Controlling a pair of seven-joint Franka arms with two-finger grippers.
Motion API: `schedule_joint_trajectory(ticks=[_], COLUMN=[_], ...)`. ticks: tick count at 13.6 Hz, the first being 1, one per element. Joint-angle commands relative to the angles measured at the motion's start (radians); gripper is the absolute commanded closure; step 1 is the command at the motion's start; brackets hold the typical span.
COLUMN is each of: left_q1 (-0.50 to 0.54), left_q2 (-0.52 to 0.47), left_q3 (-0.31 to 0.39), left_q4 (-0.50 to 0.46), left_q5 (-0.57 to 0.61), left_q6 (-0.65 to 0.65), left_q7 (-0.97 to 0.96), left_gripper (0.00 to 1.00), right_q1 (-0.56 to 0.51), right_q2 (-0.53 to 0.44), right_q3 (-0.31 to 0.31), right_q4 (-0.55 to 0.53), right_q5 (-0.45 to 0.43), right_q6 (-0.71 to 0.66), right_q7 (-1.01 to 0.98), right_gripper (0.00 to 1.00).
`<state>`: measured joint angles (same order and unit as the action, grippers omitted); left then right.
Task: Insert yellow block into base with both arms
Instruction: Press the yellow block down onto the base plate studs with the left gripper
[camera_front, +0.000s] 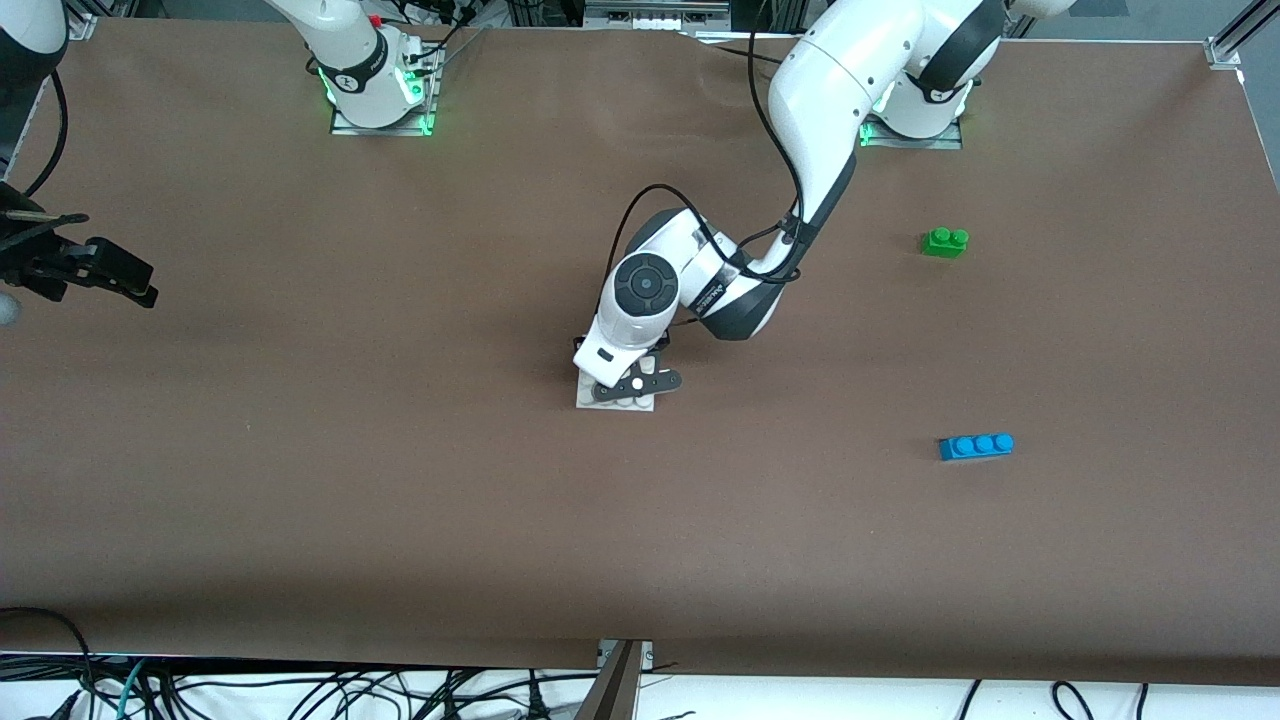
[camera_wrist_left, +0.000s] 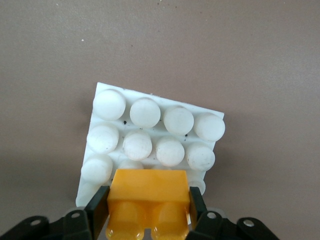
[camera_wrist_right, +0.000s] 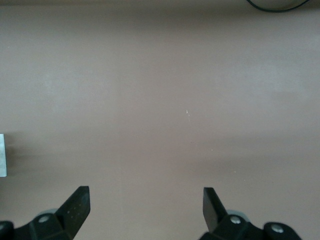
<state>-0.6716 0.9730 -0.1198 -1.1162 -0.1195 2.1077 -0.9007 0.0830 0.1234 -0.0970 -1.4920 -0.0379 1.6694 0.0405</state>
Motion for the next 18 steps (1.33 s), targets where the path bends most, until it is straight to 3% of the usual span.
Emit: schedule_joint_trajectory(ticks=[1,7,8,10,11,18], left_q1=[-0.022,-0.031,-0.034,-0.034,-0.034,-0.013], left_q2=[0.058,0.073,0.073,0.072,0.069,-0.029], left_q3=[0.008,0.029,0.029,0.029,0.029,0.075], left_q4=[0.035,0.035,0.035,0.035,0.035,0.038], left_q5=[-0.006,-0.006,-0.008,-0.008,-0.008,-0.009], left_q6=[0.028,0.049,0.051,0.049,0.049,-0.095], left_q7=[0.014,0.029,0.025,0.007,-0.007,0.002], left_gripper=[1.00,1.00,0.94,0.18,0.00,0.00], right_q1=[-0.006,-0.006,-0.006,-0.006,-0.006,-0.006], right_q2=[-0.010,-0.010,-0.010,-0.010,-0.010,-0.010], right_q3=[0.007,0.005,0.005,0.005,0.005,0.005], right_q4=[-0.007,-0.007,-0.007,-0.007,-0.007,-0.007], right_q5=[-0.011,-0.013,-0.011,-0.011,-0.011,-0.013], right_q6=[-0.007,-0.007,-0.007,-0.007,-0.007,-0.007], right_q7=[-0.002,-0.004,-0.002,-0.004,-0.004,-0.002], right_gripper=[0.00,0.00,0.00,0.00,0.00,0.00])
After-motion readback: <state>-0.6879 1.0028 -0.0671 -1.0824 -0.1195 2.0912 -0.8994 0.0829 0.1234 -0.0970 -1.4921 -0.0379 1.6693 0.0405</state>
